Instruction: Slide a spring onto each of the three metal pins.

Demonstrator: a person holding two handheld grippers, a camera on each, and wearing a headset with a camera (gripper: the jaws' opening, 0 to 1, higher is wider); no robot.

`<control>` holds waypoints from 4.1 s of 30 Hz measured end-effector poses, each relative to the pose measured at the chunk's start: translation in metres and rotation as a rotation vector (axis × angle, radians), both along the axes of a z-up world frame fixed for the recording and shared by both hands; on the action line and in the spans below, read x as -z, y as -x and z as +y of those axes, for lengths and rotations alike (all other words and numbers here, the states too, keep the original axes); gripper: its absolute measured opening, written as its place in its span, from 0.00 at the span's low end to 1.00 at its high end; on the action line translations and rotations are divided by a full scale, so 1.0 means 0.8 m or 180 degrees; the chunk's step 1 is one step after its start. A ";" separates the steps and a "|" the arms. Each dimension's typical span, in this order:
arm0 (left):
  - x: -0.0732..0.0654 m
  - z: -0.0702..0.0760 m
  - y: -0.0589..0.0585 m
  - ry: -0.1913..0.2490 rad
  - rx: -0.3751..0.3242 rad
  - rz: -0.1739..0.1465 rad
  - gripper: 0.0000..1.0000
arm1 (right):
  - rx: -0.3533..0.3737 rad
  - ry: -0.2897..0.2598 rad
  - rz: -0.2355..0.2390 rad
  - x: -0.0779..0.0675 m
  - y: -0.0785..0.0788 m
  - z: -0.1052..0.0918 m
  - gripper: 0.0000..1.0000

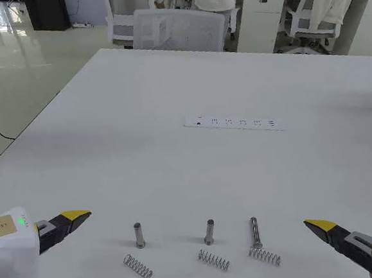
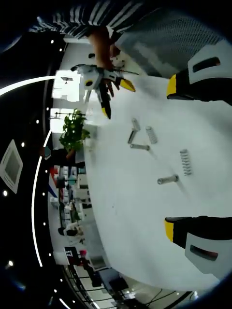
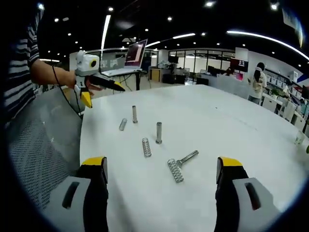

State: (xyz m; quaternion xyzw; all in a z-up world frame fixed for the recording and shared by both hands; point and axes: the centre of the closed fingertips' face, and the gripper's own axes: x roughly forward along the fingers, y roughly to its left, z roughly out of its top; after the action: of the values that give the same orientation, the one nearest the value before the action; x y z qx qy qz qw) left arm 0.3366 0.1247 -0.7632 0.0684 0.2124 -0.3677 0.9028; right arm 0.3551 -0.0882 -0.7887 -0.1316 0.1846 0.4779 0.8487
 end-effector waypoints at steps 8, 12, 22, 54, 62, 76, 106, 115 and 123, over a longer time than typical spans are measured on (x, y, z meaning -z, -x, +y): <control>-0.002 0.000 -0.002 0.0002 0.0011 -0.0014 0.98 | 0.0000 0.0005 -0.0006 -0.001 -0.002 0.002 0.93; -0.003 0.001 -0.002 -0.0005 0.0015 -0.0014 0.98 | -0.0003 0.0007 -0.0004 -0.001 -0.002 0.003 0.92; -0.003 0.004 -0.001 0.0001 0.0000 -0.0015 0.98 | -0.0011 0.0010 0.0001 0.001 0.000 0.005 0.92; -0.003 0.005 0.004 0.0042 -0.0037 0.0001 0.98 | -0.0015 -0.0008 0.0038 0.003 0.000 0.005 0.91; -0.005 0.006 0.005 0.0048 -0.0036 -0.0010 0.98 | -0.0039 -0.0001 0.0064 0.005 0.000 0.005 0.91; -0.004 0.008 0.000 0.0045 -0.0019 0.0007 0.98 | -0.0035 -0.0013 0.0127 0.002 -0.006 0.007 0.85; -0.005 0.009 0.005 0.0043 -0.0017 0.0032 0.98 | 0.0794 -0.0080 0.0877 0.012 -0.105 0.008 0.34; -0.002 0.010 0.007 0.0050 -0.0022 0.0057 0.98 | 0.1123 -0.0051 0.1354 0.045 -0.125 0.010 0.19; -0.001 0.011 0.008 0.0048 -0.0024 0.0071 0.97 | 0.1212 0.0264 0.1555 0.075 -0.127 0.017 0.11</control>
State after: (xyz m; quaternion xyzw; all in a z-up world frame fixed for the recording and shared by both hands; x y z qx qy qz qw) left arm 0.3301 0.1338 -0.7627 0.0567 0.2199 -0.3666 0.9022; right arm 0.4566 -0.0748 -0.8483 -0.0104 0.4237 0.3199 0.8474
